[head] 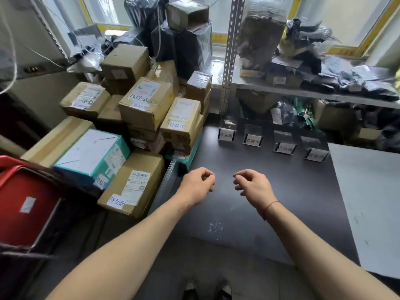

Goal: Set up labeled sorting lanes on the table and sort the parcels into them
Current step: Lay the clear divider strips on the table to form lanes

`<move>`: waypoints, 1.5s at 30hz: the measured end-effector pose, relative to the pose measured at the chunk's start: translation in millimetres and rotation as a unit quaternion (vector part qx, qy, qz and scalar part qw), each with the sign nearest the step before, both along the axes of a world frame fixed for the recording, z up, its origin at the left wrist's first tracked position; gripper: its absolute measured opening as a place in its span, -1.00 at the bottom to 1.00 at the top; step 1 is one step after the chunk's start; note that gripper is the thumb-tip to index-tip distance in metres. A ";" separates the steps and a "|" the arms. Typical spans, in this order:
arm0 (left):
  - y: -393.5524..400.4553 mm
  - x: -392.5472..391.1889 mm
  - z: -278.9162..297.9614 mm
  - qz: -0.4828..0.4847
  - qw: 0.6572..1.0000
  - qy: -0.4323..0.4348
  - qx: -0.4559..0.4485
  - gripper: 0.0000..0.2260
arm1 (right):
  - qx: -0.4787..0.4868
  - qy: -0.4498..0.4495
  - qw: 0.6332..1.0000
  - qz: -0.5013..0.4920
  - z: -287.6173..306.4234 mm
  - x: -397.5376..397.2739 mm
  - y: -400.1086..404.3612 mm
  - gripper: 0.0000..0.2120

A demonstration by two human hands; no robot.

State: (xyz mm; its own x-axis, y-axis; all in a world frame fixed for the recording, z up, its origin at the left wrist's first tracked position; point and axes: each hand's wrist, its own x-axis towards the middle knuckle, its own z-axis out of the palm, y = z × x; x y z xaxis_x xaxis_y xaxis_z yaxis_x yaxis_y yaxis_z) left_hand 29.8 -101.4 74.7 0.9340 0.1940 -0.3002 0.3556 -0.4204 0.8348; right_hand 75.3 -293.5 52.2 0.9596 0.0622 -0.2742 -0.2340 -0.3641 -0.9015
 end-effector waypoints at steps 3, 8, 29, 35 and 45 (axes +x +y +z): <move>9.8 -8.0 8.3 0.004 1.000 0.002 0.015 -0.90 | 0.013 -0.004 1.000 0.018 1.3 1.1 13.0 -0.87; 36.7 -13.8 16.8 0.015 0.999 0.007 0.038 -0.90 | 0.032 0.007 0.998 0.049 -2.3 1.2 40.8 -0.86; 195.7 20.5 -33.0 -0.132 0.971 0.163 0.115 -0.78 | 0.036 0.206 0.978 -0.014 -67.2 -8.0 226.8 -0.84; 182.0 27.2 -40.4 -0.209 0.944 0.224 0.124 -0.90 | 0.096 0.270 0.955 -0.076 -79.1 -13.9 235.8 -0.79; 189.8 31.3 -43.5 -0.233 0.927 0.232 0.178 -0.80 | 0.095 0.255 0.961 -0.039 -82.9 -11.0 226.9 -0.71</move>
State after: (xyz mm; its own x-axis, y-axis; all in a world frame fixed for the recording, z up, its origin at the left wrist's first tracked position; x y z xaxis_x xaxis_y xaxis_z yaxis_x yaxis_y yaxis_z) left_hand 61.1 88.4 31.2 0.7271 -0.0341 -0.6856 0.3525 -0.8385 0.4155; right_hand 64.3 -66.7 -30.7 0.7066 0.0910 -0.7018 -0.6837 -0.1683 -0.7101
